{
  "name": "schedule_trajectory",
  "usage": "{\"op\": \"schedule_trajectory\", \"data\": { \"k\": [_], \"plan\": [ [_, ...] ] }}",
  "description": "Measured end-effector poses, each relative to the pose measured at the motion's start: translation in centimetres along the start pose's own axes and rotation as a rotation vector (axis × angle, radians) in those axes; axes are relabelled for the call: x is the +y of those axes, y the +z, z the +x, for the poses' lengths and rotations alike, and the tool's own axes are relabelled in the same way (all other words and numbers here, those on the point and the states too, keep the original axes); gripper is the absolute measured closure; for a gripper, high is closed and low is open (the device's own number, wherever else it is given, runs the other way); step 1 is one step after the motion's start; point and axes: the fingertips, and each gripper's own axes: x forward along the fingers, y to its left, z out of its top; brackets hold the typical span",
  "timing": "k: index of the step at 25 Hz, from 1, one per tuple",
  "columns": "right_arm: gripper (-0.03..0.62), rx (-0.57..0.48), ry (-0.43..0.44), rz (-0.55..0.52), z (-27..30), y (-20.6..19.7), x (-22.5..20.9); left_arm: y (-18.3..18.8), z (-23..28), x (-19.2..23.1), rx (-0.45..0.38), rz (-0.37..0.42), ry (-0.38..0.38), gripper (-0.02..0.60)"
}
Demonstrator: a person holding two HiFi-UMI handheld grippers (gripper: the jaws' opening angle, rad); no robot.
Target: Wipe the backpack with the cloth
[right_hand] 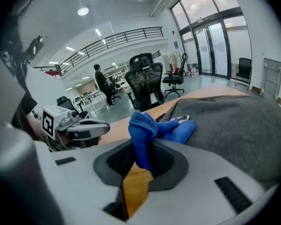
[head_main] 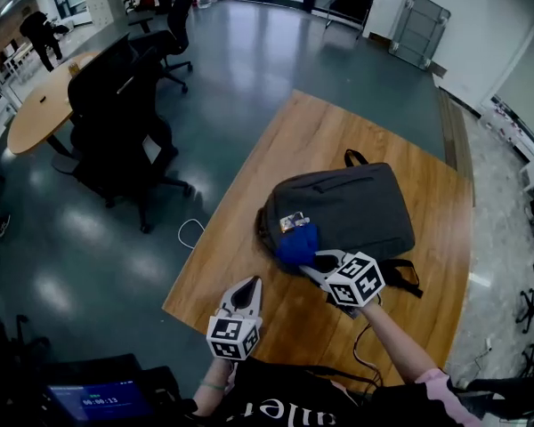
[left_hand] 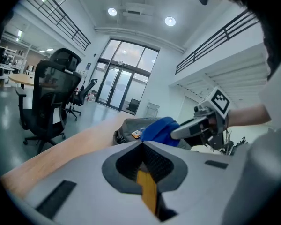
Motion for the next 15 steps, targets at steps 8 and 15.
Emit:
{"op": "schedule_trajectory", "data": {
  "k": [8, 15],
  "plan": [
    [0.528, 0.037, 0.031, -0.029, -3.1, -2.0, 1.0, -0.8, 1.1, -2.3, 0.029, 0.028, -0.054, 0.581],
    [0.528, -0.124, -0.045, -0.111, -4.7, 9.7, -4.6, -1.1, 0.3, -1.6, 0.037, 0.018, -0.033, 0.581]
  ]
}}
